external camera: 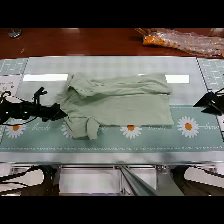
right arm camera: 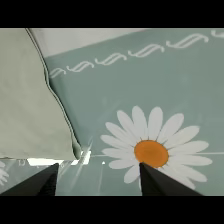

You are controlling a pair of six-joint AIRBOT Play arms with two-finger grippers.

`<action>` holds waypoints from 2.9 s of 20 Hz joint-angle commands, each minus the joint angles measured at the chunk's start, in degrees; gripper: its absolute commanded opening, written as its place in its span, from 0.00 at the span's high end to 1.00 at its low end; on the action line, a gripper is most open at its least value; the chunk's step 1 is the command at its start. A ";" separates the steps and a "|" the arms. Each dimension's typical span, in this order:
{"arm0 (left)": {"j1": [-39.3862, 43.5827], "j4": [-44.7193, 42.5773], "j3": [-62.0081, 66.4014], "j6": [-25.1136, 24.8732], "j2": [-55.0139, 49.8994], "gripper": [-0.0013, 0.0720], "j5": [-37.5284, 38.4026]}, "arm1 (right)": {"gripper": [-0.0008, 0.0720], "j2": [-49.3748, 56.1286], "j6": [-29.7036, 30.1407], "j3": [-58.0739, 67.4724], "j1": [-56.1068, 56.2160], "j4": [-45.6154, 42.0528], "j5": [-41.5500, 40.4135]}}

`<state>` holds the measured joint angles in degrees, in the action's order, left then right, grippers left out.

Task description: Fold the shirts.

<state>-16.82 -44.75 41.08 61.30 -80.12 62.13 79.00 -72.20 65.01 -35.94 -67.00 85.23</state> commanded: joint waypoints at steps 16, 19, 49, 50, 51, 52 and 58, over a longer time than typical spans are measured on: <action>-0.57 1.36 3.45 -1.70 0.70 0.95 3.72 | 0.96 -0.28 4.83 -22.45 18.56 21.14 -17.77; -0.92 1.55 12.33 -3.08 6.38 0.96 6.73 | 0.96 -7.21 9.60 -14.82 18.53 25.92 -15.17; -0.61 -19.65 75.45 20.94 34.29 0.96 43.39 | 0.97 -26.08 -15.32 55.41 18.67 -7.69 21.07; -0.61 -19.32 70.34 20.90 33.68 0.96 43.39 | 0.97 -25.18 -14.14 49.88 18.67 -8.61 21.03; -0.48 -19.32 64.24 20.20 32.83 0.96 43.34 | 0.97 -24.15 -13.09 43.52 18.67 -9.03 21.00; 0.02 -19.32 58.45 19.54 31.65 0.96 42.51 | 0.97 -22.64 -12.76 37.90 18.67 -8.87 20.70; 8.90 -19.34 42.05 13.73 13.88 0.96 18.99 | 0.97 -3.21 -10.88 28.92 25.31 -10.69 -0.17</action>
<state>-11.53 -64.31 88.53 77.34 -57.91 91.98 67.44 -84.40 97.03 -13.65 -76.88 96.36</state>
